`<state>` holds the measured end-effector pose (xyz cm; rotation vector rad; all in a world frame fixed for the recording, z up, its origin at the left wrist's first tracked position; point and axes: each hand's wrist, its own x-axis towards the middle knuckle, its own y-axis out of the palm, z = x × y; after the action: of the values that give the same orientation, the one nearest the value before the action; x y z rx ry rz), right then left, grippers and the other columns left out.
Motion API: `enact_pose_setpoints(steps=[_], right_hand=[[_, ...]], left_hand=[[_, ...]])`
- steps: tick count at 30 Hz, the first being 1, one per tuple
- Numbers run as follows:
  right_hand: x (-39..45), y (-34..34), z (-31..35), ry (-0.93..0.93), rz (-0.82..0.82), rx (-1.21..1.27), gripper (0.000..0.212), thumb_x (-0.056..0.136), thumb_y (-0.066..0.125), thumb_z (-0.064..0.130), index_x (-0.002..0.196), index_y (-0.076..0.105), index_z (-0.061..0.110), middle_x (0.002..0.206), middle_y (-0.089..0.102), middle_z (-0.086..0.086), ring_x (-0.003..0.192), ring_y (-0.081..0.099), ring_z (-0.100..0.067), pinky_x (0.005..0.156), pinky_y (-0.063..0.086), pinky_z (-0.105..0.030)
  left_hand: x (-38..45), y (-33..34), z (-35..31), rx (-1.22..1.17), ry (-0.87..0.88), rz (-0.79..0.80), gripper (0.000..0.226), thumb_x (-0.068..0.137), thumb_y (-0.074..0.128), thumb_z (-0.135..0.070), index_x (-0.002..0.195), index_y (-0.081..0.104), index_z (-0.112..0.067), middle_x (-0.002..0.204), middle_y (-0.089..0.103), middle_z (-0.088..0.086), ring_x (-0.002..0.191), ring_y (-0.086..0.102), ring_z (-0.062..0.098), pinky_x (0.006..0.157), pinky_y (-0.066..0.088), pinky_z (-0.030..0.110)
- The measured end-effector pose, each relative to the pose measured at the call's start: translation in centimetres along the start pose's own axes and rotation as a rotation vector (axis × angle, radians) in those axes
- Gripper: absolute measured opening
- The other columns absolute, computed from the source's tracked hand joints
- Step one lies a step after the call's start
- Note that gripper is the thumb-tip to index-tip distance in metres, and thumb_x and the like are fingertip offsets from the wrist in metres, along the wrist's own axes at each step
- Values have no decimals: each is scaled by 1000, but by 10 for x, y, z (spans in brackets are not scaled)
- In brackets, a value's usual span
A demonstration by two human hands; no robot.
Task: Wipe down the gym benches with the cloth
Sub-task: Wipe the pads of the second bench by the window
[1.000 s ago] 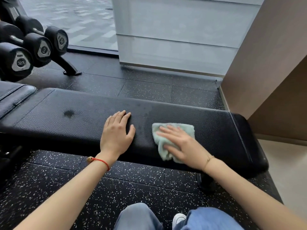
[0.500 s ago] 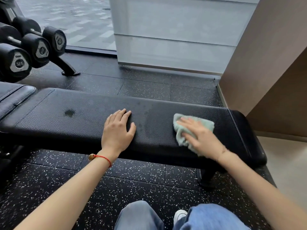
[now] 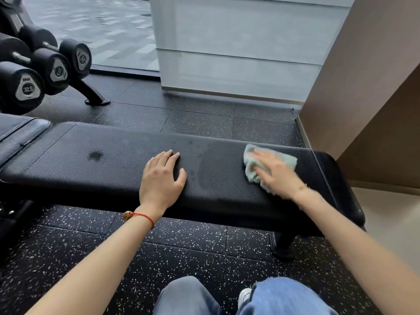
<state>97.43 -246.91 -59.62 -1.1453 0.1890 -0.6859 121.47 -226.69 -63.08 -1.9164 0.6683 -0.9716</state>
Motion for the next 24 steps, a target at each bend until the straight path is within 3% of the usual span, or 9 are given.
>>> enact_pose_setpoints(steps=[3, 7, 10, 13, 17, 20, 24], right_hand=[[50, 22, 22, 83, 5, -103, 48, 98, 47, 28, 145, 36, 23, 156, 28, -3, 145, 21, -20, 118, 8, -35], [10, 53, 78, -244, 115, 0, 49, 96, 46, 36, 144, 39, 28, 154, 31, 2, 146, 15, -16, 121, 1, -37], [-45, 33, 54, -337, 137, 47, 49, 97, 48, 37, 145, 36, 33, 155, 27, 10, 147, 10, -8, 120, 0, -29], [-31, 10, 5, -155, 50, 59, 49, 94, 50, 37, 141, 43, 27, 152, 33, 5, 145, 22, -12, 120, 8, -28], [52, 18, 1, 108, -26, -97, 47, 95, 48, 30, 141, 43, 22, 153, 35, -4, 142, 29, -26, 118, 15, -44], [40, 43, 39, -64, 44, -63, 48, 95, 48, 30, 142, 42, 24, 153, 34, -4, 144, 24, -22, 119, 11, -45], [-61, 27, 41, -250, 85, 22, 49, 98, 45, 39, 145, 34, 35, 155, 26, 10, 147, 11, -7, 120, 1, -29]], left_hand=[[1, -1, -2, -2, 0, 5, 56, 89, 42, -43, 135, 57, -15, 143, 53, 7, 136, 43, 25, 117, 29, 43], [1, -1, 1, 3, 7, 21, 58, 89, 40, -44, 137, 55, -15, 144, 52, 6, 136, 42, 24, 117, 28, 42], [0, -1, 0, 2, 9, 16, 58, 89, 40, -45, 137, 55, -15, 145, 51, 6, 137, 42, 24, 117, 28, 42], [0, 0, -1, -1, -3, 17, 59, 89, 38, -44, 138, 54, -14, 146, 50, 7, 138, 40, 24, 118, 26, 42], [1, 0, -3, -2, 2, 46, 61, 90, 36, -44, 139, 53, -13, 147, 48, 9, 139, 38, 26, 119, 25, 44], [4, 0, -1, -9, 13, 99, 56, 94, 40, -40, 141, 49, -11, 149, 45, 11, 141, 35, 28, 120, 23, 45], [9, -4, -14, -48, 31, 115, 60, 88, 35, -30, 141, 48, -6, 147, 46, 15, 139, 36, 32, 119, 24, 46]])
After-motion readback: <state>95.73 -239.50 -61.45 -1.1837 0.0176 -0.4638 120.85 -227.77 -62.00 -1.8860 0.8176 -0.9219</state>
